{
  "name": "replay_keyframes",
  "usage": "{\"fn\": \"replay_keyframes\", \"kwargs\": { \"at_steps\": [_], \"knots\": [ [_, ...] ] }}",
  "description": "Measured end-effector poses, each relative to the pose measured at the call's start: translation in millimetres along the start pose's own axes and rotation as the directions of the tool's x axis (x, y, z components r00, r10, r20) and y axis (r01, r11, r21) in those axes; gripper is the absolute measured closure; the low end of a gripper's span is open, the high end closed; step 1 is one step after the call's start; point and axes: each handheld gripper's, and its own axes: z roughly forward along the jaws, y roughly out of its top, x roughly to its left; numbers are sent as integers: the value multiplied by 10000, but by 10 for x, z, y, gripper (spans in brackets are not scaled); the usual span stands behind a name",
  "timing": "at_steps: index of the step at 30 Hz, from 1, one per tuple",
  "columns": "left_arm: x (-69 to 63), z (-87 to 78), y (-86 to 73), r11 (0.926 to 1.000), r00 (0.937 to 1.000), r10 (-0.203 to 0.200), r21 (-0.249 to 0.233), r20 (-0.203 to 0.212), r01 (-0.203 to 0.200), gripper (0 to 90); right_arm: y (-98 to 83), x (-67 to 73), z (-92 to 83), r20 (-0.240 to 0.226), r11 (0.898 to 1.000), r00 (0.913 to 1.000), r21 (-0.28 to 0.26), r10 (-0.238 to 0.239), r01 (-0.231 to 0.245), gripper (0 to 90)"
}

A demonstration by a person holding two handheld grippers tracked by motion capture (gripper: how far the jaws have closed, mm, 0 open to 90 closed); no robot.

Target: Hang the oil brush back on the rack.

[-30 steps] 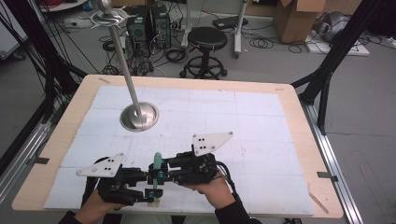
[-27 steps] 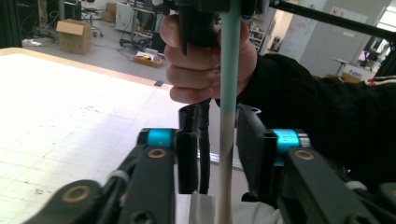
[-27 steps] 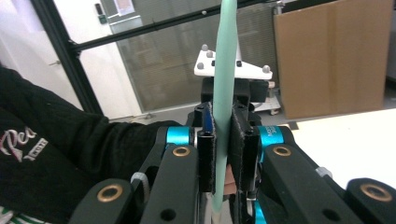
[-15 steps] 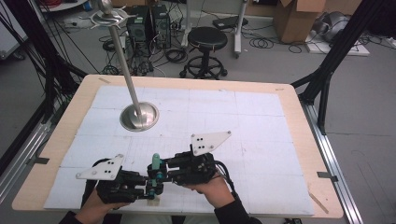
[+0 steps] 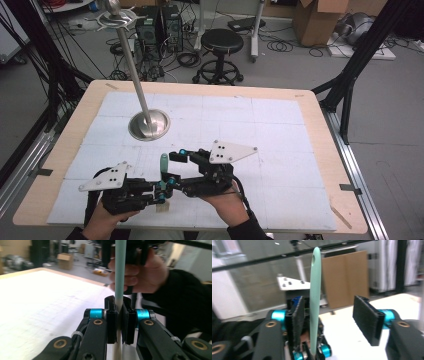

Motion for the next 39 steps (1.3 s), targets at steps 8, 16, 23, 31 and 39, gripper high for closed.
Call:
{"fn": "replay_keyframes", "kwargs": {
  "at_steps": [8, 16, 23, 31, 39],
  "knots": [
    [-8, -31, -7, 9998, 9779, 201, 96, -2081, -186, 845, 3, 73, 71, 2154, 9971, 9758, 721, -388, 238, 244],
    [-55, 44, -43, 9982, 9428, 411, 555, -3309, -241, 844, 5, 161, 158, 2924, 9950, 9548, 965, -541, 269, 261],
    [-91, 79, -56, 9973, 9274, 567, 637, -3696, -356, 844, 18, 235, 239, 2781, 9936, 9580, 1047, -697, 419, 396],
    [-116, 110, -64, 9966, 9233, 621, 731, -3790, -370, 844, 0, 242, 305, 3066, 9938, 9507, 1102, -470, 136, 537],
    [-137, 113, -69, 9964, 9146, 691, 718, -3983, -440, 844, -13, 235, 323, 3170, 9931, 9481, 1167, -262, -116, 669]
  ]
}}
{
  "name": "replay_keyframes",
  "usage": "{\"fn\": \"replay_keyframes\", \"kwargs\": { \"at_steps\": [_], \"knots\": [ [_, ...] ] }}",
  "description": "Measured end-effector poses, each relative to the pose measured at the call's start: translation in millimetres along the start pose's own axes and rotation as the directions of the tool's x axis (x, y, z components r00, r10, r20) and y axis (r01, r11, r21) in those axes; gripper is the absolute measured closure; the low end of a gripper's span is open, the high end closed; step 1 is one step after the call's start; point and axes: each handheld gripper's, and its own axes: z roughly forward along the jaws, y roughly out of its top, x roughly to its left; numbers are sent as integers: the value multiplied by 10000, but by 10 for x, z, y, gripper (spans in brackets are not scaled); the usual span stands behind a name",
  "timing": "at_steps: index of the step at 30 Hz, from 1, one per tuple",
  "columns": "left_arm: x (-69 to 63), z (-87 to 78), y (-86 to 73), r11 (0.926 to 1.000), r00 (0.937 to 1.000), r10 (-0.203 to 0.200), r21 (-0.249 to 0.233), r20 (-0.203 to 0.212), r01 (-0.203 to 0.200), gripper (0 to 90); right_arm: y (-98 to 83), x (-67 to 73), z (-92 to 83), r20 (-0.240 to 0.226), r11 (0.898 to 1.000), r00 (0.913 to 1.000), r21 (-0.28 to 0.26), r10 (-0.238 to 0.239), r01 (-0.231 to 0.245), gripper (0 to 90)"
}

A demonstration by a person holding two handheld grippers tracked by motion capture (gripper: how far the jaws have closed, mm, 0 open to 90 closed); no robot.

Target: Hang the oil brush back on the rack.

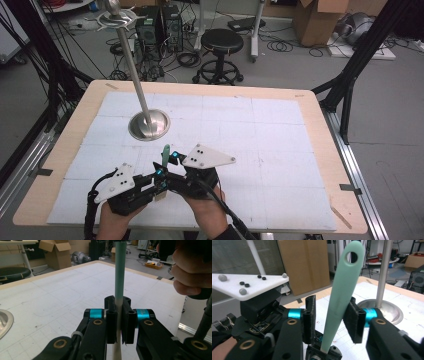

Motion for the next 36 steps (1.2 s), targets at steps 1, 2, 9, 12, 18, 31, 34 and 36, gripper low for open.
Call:
{"fn": "replay_keyframes", "kwargs": {
  "at_steps": [1, 2, 9, 12, 18, 31, 34, 36],
  "knots": [
    [-4, 0, 0, 10000, 10000, 6, -23, -13, -6, 844, 0, -2, -4, 25, 10000, 10000, -15, 77, -77, 684],
    [-6, 0, 0, 10000, 10000, 17, -38, -9, -17, 844, 1, -11, -6, -61, 9999, 9999, -22, 149, -149, 697],
    [-19, 5, -5, 9998, 9999, 157, -111, -10, -157, 843, 21, 0, -25, -111, 9998, 9999, 129, 119, -117, 765],
    [2, 9, -4, 9999, 9992, 72, -143, 396, -66, 839, 30, 15, -27, -198, 9999, 9998, 147, 11, -8, 774],
    [163, 6, 12, 9987, 9664, -296, -333, 2555, 393, 586, 84, -21, -71, -1014, 9991, 9943, 230, -334, 359, 776],
    [241, -86, 81, 9885, 8261, -267, -1084, 5628, 1057, 467, 94, -214, -192, -4766, 9970, 8759, -496, -757, 592, 776],
    [229, -80, 86, 9878, 8025, -335, -1022, 5957, 1171, 457, 78, -230, -190, -5316, 9968, 8433, -551, -784, 579, 776],
    [218, -75, 87, 9889, 7865, -366, -910, 6165, 1174, 462, 69, -242, -186, -5653, 9966, 8210, -617, -795, 540, 776]
  ]
}}
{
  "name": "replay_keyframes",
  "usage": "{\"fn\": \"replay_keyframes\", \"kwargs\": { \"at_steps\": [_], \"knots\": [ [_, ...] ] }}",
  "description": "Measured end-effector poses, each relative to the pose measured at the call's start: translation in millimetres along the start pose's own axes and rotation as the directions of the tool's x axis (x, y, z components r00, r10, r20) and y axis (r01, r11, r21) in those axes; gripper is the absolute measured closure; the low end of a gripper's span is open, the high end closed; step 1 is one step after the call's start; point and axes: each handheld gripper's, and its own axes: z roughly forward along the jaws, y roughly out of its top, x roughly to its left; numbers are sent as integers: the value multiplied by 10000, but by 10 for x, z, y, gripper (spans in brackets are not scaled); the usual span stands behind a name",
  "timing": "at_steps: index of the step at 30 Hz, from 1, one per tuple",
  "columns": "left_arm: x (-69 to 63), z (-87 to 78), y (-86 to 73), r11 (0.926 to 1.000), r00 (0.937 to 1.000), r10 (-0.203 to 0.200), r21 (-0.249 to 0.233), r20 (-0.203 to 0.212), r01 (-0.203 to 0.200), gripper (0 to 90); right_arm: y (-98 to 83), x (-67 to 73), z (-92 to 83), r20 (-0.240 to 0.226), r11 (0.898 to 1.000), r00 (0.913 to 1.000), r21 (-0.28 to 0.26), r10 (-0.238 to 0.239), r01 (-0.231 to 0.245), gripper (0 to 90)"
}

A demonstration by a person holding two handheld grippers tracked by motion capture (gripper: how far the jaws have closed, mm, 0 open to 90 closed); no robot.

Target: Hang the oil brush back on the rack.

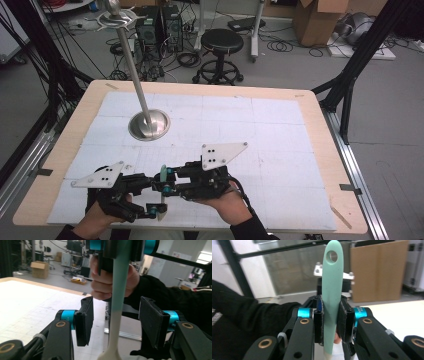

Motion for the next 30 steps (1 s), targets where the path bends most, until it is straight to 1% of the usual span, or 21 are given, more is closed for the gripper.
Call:
{"fn": "replay_keyframes", "kwargs": {
  "at_steps": [2, 3, 4, 7, 11, 14, 17, 19, 21, 22, 25, 26, 27, 28, 29, 30],
  "knots": [
    [-8, 10, -1, 9999, 9996, -43, 97, 283, 41, 479, -7, -12, -2, -453, 9997, 9990, -250, -61, 50, 777],
    [-13, 22, 0, 9999, 9988, -101, 144, 482, 94, 492, -9, -13, -2, -603, 9996, 9982, -282, -72, 55, 777],
    [-20, 27, 2, 9997, 9982, -164, 175, 581, 154, 516, -14, -22, 1, -869, 9994, 9962, -335, -107, 79, 776],
    [-35, 43, 13, 9995, 9966, -244, 236, 790, 226, 575, -29, -47, 13, -1385, 9998, 9903, -193, -49, 22, 776],
    [-50, 57, 9, 9991, 9948, -198, 388, 999, 160, 630, -47, -60, 31, -1811, 10000, 9835, -13, -18, 16, 777],
    [-56, 67, 5, 9990, 9938, -120, 446, 1108, 71, 667, -56, -59, 51, -2008, 9999, 9796, 100, -26, 47, 776],
    [-69, 70, 2, 9985, 9931, 111, 525, 1170, -173, 733, -64, -54, 61, -2090, 9998, 9779, 177, 12, 26, 776],
    [-71, 70, 2, 9983, 9936, 157, 534, 1120, -218, 770, -69, -53, 69, -2130, 9997, 9770, 231, 22, 28, 777],
    [-71, 71, 0, 9980, 9937, 231, 563, 1094, -294, 801, -72, -48, 76, -2078, 9996, 9782, 273, -63, 122, 778],
    [-75, 74, 0, 9980, 9934, 245, 553, 1116, -309, 804, -72, -50, 76, -2100, 9995, 9777, 286, -79, 142, 778],
    [-93, 77, 13, 9970, 9943, 450, 581, 968, -508, 809, -71, -45, 78, -2133, 9997, 9769, 209, -103, 151, 778],
    [-97, 80, 16, 9971, 9950, 459, 568, 882, -510, 809, -70, -41, 72, -2122, 9997, 9772, 233, -65, 117, 777],
    [-95, 77, 21, 9973, 9967, 423, 576, 698, -464, 809, -70, -41, 69, -2041, 9997, 9789, 231, -22, 70, 774],
    [-88, 74, 25, 9975, 9976, 388, 576, 569, -420, 810, -71, -48, 65, -1855, 9998, 9826, 182, 114, -81, 759],
    [-83, 67, 29, 9972, 9987, 408, 606, 317, -427, 810, -73, -54, 60, -1681, 9996, 9854, 128, 261, -243, 686],
    [-77, 61, 31, 9969, 9994, 352, 698, 5, -352, 811, -74, -55, 54, -1308, 9987, 9901, 53, 501, -498, 592]
  ]
}}
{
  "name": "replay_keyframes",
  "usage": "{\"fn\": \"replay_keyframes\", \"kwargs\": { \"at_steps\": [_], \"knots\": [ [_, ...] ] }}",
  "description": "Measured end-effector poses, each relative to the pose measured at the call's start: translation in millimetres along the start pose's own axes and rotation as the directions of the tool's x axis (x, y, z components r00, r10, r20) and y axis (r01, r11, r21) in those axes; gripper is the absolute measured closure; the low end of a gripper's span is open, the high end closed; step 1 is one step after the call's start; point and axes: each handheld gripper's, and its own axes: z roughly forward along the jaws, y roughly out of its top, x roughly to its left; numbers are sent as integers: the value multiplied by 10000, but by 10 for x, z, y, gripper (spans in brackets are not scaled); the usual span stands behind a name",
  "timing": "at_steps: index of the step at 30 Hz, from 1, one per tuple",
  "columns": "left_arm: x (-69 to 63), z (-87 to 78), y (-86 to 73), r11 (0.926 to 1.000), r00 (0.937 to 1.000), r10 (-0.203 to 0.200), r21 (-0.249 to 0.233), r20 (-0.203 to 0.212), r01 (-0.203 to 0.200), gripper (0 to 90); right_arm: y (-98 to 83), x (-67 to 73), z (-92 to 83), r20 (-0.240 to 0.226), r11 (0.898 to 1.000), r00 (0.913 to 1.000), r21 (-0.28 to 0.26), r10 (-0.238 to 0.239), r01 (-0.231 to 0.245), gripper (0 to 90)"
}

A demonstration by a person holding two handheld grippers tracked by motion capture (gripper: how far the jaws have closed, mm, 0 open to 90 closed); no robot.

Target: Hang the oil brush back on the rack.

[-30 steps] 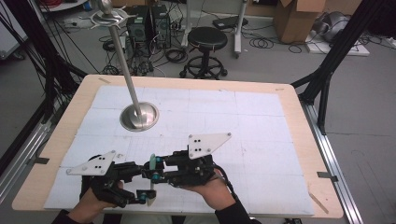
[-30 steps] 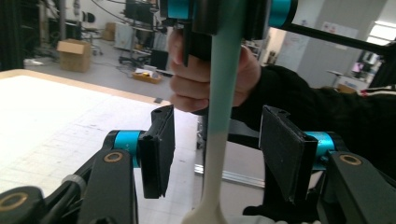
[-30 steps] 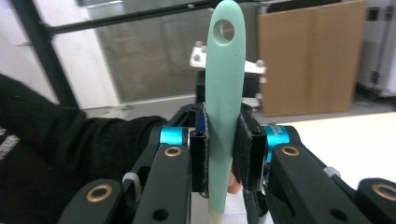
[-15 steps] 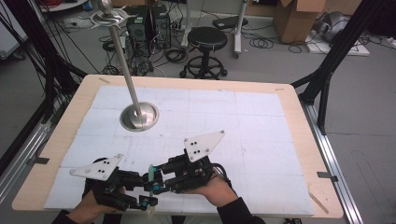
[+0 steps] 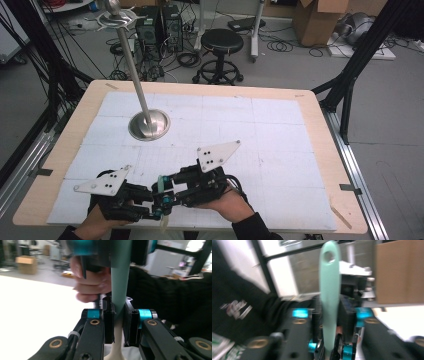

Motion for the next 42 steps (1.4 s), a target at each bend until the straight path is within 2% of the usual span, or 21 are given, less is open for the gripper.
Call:
{"fn": "replay_keyframes", "kwargs": {
  "at_steps": [2, 4, 5, 7, 8, 9, 10, 11, 12, 13, 15, 19, 24, 28, 30, 33, 35, 36, 40, 41, 42],
  "knots": [
    [19, -14, 2, 9995, 9967, -153, 270, -791, 175, 811, 4, 7, -21, 971, 9998, 9951, -101, 181, -172, 498],
    [33, -17, 4, 9982, 9862, -297, 457, -1628, 376, 810, 12, 28, -31, 1900, 10000, 9818, -20, 29, -25, 456],
    [46, -22, -1, 9973, 9748, -379, 536, -2200, 509, 810, 16, 39, -30, 2383, 10000, 9712, 63, 11, -26, 440],
    [63, -33, -10, 9956, 9484, -472, 626, -3135, 702, 810, 16, 50, -25, 3933, 9990, 9193, 443, -123, -56, 440],
    [66, -36, -13, 9953, 9387, -457, 652, -3416, 722, 810, 11, 52, -22, 4476, 9987, 8941, 504, -118, -120, 435],
    [65, -46, -15, 9949, 9215, -426, 679, -3861, 744, 810, 5, 48, -22, 4746, 9986, 8800, 525, -160, -102, 444],
    [59, -51, -15, 9953, 9084, -453, 586, -4157, 764, 810, -1, 54, -15, 5137, 9987, 8579, 494, -130, -145, 445],
    [53, -58, -14, 9958, 8923, -440, 521, -4493, 753, 810, -3, 62, -3, 5329, 9987, 8460, 497, -187, -93, 456],
    [49, -63, -12, 9960, 8818, -468, 451, -4692, 768, 810, -4, 75, 11, 5514, 9985, 8337, 554, -305, -2, 472],
    [45, -63, -12, 9964, 8747, -444, 415, -4826, 735, 809, -3, 86, 29, 5676, 9983, 8224, 586, -389, 67, 473],
    [33, -60, -13, 9970, 8606, -385, 381, -5078, 671, 809, 0, 105, 63, 5861, 9977, 8087, 673, -493, 120, 489],
    [9, -27, -22, 9972, 8468, -200, 505, -5316, 552, 808, -4, 133, 124, 6175, 9971, 7839, 710, -654, 273, 498],
    [-9, 5, -29, 9976, 8365, -22, 573, -5480, 401, 808, -17, 144, 169, 6288, 9969, 7748, 749, -655, 235, 545],
    [-21, 22, -35, 9974, 8274, 66, 629, -5616, 347, 808, -13, 148, 179, 6298, 9974, 7747, 710, -565, 151, 626],
    [-24, 29, -38, 9974, 8271, 74, 636, -5621, 343, 808, -6, 154, 188, 6276, 9972, 7765, 736, -561, 125, 674],
    [-27, 38, -40, 9971, 8228, 139, 698, -5681, 314, 807, -1, 157, 199, 6331, 9969, 7720, 788, -567, 85, 706],
    [-32, 44, -43, 9965, 8194, 191, 771, -5729, 307, 807, -1, 157, 203, 6426, 9967, 7642, 813, -548, 31, 755],
    [-33, 49, -45, 9966, 8181, 176, 757, -5748, 317, 807, -1, 154, 202, 6411, 9970, 7660, 776, -461, -49, 763],
    [-33, 54, -47, 9967, 8234, 181, 753, -5672, 299, 803, 14, 163, 209, 6282, 9962, 7771, 849, -387, -191, 794],
    [-32, 52, -45, 9969, 8276, 151, 724, -5611, 309, 802, 20, 170, 210, 6286, 9958, 7765, 895, -427, -177, 798],
    [-28, 45, -44, 9973, 8357, 115, 672, -5491, 304, 798, 27, 181, 211, 6259, 9954, 7786, 940, -454, -176, 806]
  ]
}}
